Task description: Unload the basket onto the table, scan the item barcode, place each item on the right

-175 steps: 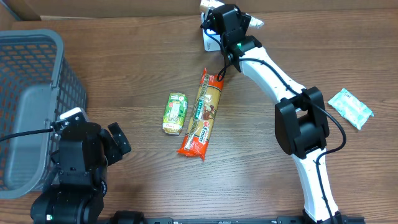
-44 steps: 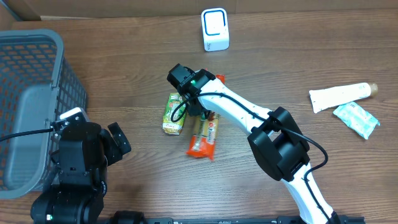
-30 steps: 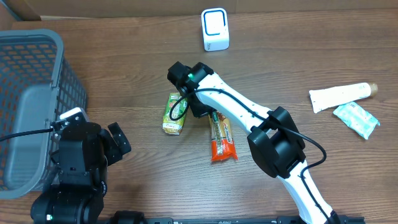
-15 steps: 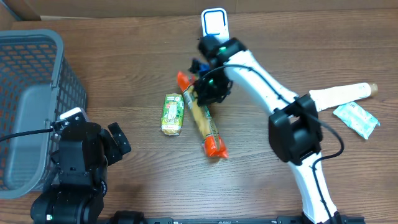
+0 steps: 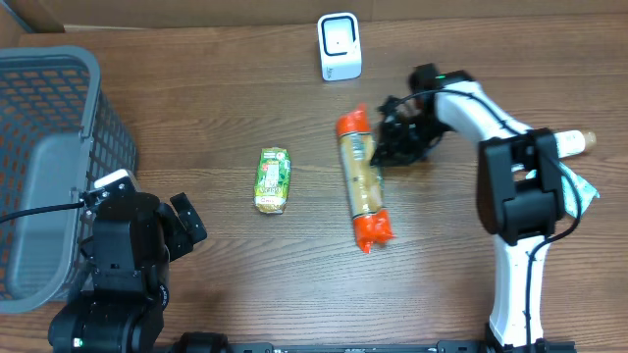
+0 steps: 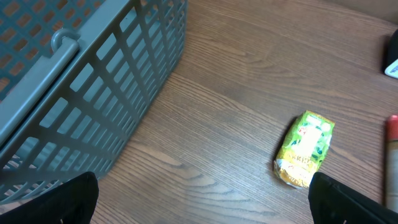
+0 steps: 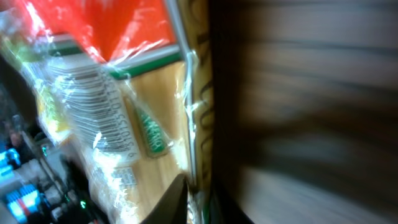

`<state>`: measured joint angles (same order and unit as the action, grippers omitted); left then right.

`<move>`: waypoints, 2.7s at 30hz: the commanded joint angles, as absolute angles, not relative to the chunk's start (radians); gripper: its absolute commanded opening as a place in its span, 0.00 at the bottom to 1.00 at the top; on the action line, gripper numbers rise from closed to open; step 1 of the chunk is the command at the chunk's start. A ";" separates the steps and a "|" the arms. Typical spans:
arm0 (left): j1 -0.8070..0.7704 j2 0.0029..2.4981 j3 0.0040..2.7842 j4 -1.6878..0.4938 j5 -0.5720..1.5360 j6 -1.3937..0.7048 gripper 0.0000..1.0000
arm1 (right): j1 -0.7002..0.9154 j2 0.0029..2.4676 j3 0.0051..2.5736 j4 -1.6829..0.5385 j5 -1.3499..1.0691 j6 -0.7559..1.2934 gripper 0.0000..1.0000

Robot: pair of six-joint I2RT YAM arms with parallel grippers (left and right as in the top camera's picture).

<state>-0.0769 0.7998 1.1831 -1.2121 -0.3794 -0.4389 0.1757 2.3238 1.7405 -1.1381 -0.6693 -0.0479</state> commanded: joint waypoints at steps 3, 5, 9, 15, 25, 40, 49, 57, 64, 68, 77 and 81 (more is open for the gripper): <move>-0.074 0.799 1.182 -1.212 -0.392 -0.450 0.99 | 0.086 2.307 1.781 -1.153 -0.623 -0.059 0.43; -0.074 0.798 1.182 -1.212 -0.392 -0.450 1.00 | 0.078 2.294 1.798 -1.156 -0.624 -0.076 0.49; -0.074 0.799 1.182 -1.212 -0.392 -0.450 0.99 | 0.077 2.247 1.826 -1.177 -0.648 -0.126 0.61; -0.074 0.799 1.182 -1.212 -0.392 -0.450 1.00 | 0.102 2.212 1.828 -1.267 -0.667 -0.192 0.71; -0.074 0.798 1.182 -1.212 -0.392 -0.450 1.00 | 0.181 2.219 1.635 -1.232 -0.585 -0.192 0.73; -0.074 0.799 1.182 -1.212 -0.392 -0.450 1.00 | 0.246 2.220 1.417 -0.935 -0.486 -0.093 0.77; -0.074 0.798 1.182 -1.212 -0.392 -0.450 1.00 | 0.273 2.221 1.346 -0.876 -0.309 0.002 0.08; -0.074 0.798 1.182 -1.212 -0.392 -0.450 0.99 | 0.218 2.220 1.393 -0.936 -0.355 0.004 0.04; -0.074 0.798 1.182 -1.212 -0.392 -0.450 1.00 | 0.211 2.147 1.624 -1.131 -0.287 0.005 0.04; -0.074 0.799 1.182 -1.212 -0.392 -0.450 1.00 | 0.284 2.078 1.711 -1.214 -0.010 0.073 0.04; -0.074 0.799 1.182 -1.212 -0.392 -0.450 1.00 | 0.537 2.090 1.686 -1.232 0.503 0.294 0.04; -0.074 0.799 1.182 -1.212 -0.392 -0.450 1.00 | 0.619 2.104 1.660 -1.220 0.511 0.296 0.04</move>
